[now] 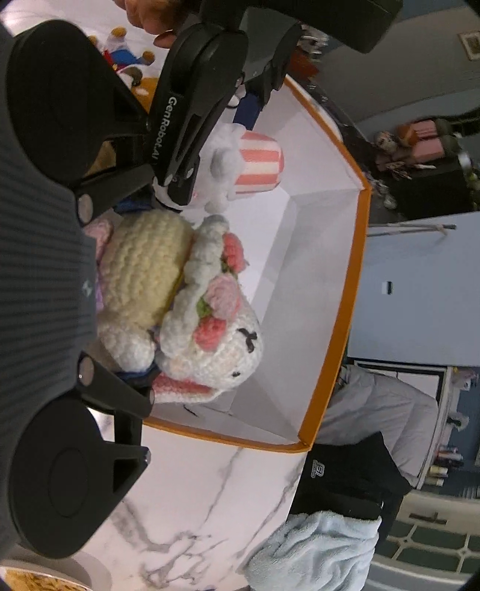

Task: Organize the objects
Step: 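Open both tools to drop the plushes into the orange box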

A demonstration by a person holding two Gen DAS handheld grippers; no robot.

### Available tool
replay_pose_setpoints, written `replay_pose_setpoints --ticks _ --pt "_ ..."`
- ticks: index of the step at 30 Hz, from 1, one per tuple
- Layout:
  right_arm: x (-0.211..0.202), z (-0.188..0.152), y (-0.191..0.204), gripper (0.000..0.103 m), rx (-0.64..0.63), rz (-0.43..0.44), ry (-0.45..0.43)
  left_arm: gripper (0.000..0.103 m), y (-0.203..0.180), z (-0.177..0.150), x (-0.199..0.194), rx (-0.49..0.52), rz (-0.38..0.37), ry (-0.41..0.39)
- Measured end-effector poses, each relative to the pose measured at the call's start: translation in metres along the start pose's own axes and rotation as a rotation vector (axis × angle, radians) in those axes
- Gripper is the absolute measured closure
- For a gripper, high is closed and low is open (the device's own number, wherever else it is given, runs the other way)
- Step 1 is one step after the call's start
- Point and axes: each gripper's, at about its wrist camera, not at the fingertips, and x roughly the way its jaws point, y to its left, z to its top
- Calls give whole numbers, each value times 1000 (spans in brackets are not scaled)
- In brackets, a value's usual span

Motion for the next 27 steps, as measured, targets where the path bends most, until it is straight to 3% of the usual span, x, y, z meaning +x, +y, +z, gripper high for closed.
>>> replay_pose_setpoints --ticks 4,7,21,27 --pt "1 -1 6 31 -58 -3 42 7 -1 -10 -4 -4 -27 32" --pt "2 -4 8 31 -90 2 25 6 0 -14 -6 -9 -19 35" --pt "-2 -8 10 29 -79 -13 7 2 -10 -8 -10 -34 4 -10" --pt "-11 -8 11 15 -79 -16 -22 2 -7 -4 -21 -64 -7 -57"
